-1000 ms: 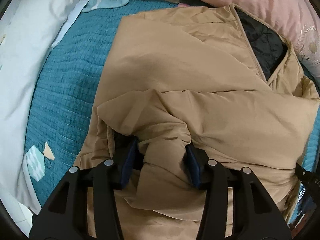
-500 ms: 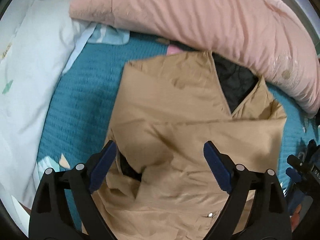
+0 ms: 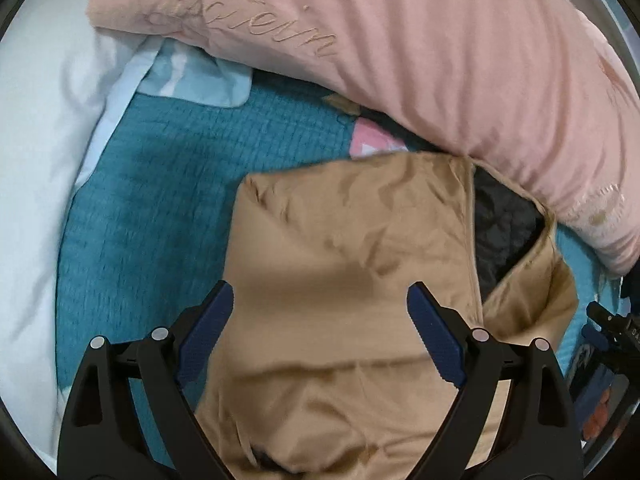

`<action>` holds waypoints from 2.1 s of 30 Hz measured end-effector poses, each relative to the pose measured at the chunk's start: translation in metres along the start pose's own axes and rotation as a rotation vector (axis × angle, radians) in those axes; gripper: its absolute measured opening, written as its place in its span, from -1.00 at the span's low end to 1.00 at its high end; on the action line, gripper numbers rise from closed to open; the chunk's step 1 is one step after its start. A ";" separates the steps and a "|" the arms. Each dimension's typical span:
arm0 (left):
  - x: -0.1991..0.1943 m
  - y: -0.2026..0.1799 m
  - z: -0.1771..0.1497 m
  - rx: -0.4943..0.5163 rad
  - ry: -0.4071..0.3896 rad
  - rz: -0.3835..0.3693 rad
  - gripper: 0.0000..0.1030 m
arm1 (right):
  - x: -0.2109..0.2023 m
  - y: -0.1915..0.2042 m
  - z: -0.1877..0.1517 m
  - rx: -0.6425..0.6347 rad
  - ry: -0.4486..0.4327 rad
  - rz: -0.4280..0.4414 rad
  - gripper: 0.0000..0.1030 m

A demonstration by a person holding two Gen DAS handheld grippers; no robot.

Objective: Fold large clothes

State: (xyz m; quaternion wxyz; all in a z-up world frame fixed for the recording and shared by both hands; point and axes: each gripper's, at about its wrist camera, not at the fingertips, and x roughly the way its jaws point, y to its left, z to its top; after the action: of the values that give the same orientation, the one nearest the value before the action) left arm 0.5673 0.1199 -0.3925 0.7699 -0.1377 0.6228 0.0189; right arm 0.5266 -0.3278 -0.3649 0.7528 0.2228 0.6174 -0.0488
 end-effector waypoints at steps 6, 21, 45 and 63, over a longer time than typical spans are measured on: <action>0.039 0.011 0.033 -0.015 0.017 0.021 0.72 | 0.037 0.008 0.020 -0.020 0.058 -0.023 0.49; 0.050 0.009 0.033 0.069 0.012 -0.023 -0.64 | 0.069 0.001 0.006 -0.004 0.049 -0.040 -0.71; -0.065 -0.006 -0.029 0.150 -0.156 -0.066 -0.64 | -0.063 -0.021 -0.041 0.028 -0.080 0.072 -0.73; -0.145 -0.004 -0.145 0.199 -0.251 -0.076 -0.63 | -0.136 -0.039 -0.140 0.086 -0.120 0.124 -0.73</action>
State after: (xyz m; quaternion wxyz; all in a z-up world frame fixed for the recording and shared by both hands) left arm 0.3970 0.1021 -0.2786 0.8516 -0.0806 0.5151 -0.0548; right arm 0.3543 -0.3348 -0.2655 0.7796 0.2894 0.5537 -0.0418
